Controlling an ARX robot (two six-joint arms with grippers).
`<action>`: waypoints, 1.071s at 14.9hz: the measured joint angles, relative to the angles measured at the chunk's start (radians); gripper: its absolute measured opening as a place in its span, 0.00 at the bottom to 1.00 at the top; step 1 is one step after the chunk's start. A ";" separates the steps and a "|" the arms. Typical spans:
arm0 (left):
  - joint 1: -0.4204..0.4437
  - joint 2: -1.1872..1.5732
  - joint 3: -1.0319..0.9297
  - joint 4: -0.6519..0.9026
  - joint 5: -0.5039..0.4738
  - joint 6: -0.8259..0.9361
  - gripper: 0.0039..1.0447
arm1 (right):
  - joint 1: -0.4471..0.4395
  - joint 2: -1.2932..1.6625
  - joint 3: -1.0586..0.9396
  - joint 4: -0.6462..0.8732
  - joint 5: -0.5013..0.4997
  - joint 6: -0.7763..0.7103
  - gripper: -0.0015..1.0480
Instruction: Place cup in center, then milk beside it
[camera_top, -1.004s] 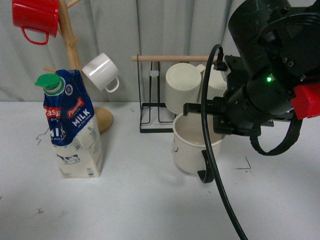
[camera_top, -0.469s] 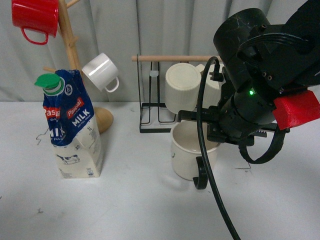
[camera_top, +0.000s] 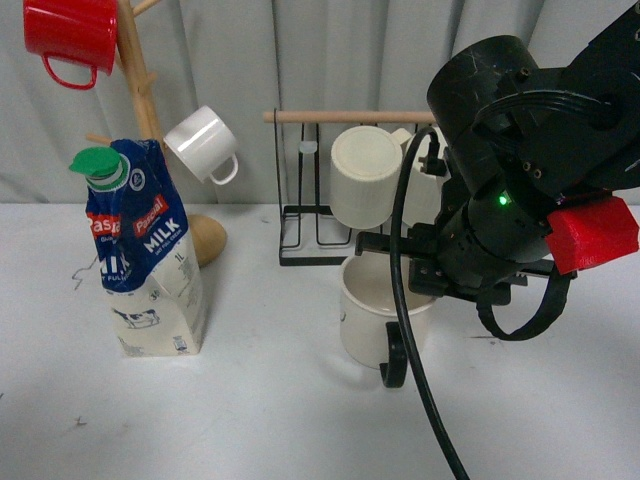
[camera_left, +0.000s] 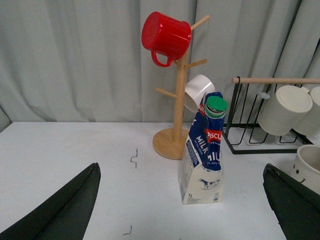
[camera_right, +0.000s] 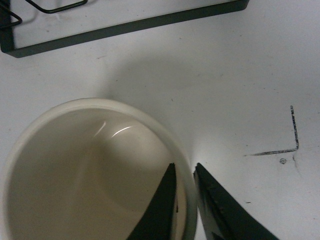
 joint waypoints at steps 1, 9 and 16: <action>0.000 0.000 0.000 0.000 0.000 0.000 0.94 | 0.000 0.000 0.000 0.003 -0.005 0.001 0.24; 0.000 0.000 0.000 0.000 0.000 0.000 0.94 | -0.042 -0.357 -0.173 0.428 0.079 -0.078 0.85; 0.000 0.000 0.000 0.000 0.000 0.000 0.94 | -0.165 -1.050 -0.783 0.651 0.085 -0.422 0.17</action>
